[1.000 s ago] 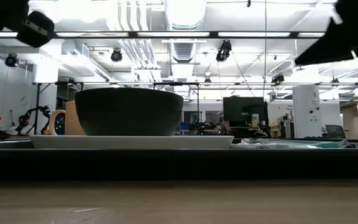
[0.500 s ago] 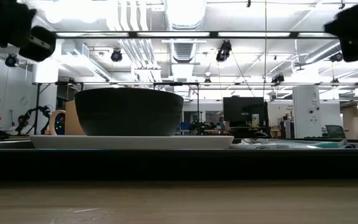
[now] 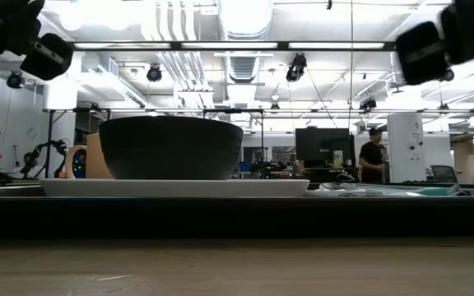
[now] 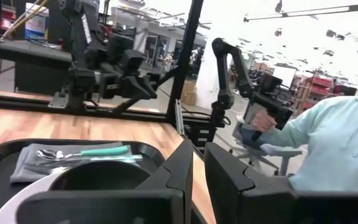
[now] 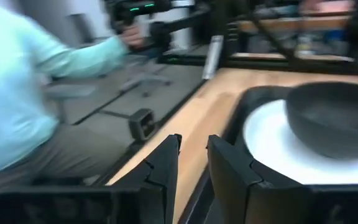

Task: Set up tray
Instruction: Return to Home Position

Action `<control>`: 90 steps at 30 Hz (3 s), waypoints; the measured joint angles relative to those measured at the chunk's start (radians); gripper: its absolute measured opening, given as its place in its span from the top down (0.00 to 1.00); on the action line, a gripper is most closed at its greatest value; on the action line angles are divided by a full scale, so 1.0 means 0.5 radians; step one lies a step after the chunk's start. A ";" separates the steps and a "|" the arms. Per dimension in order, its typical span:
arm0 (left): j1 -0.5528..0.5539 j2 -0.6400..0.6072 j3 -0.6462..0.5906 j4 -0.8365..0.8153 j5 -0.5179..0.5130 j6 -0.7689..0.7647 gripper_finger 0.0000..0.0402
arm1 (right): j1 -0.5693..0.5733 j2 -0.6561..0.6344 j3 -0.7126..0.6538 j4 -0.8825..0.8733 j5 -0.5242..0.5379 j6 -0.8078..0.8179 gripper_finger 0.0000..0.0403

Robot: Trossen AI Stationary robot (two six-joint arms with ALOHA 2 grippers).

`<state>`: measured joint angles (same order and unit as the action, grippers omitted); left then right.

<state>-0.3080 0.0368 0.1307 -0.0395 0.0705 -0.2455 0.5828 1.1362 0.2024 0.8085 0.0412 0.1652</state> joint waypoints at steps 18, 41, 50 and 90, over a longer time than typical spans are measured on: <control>0.000 -0.065 0.024 0.276 0.945 0.210 0.94 | -0.328 -0.812 -0.277 -0.151 -0.555 -0.255 0.78; 0.002 -0.067 -0.196 0.357 0.174 0.421 0.94 | -0.328 -1.676 -0.387 -0.695 -0.552 -0.295 0.83; 0.002 -0.068 -0.240 0.389 0.175 0.455 0.94 | -0.328 -2.080 -0.387 -1.118 -0.555 -0.319 0.83; 0.002 -0.038 -0.225 0.380 0.319 0.228 0.94 | -0.329 -2.267 -0.383 -1.401 -0.392 -0.236 0.83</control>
<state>-0.3069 0.0180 0.0181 0.1505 0.2302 -0.1317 0.4183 0.0025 0.0109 0.1078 -0.1547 0.0473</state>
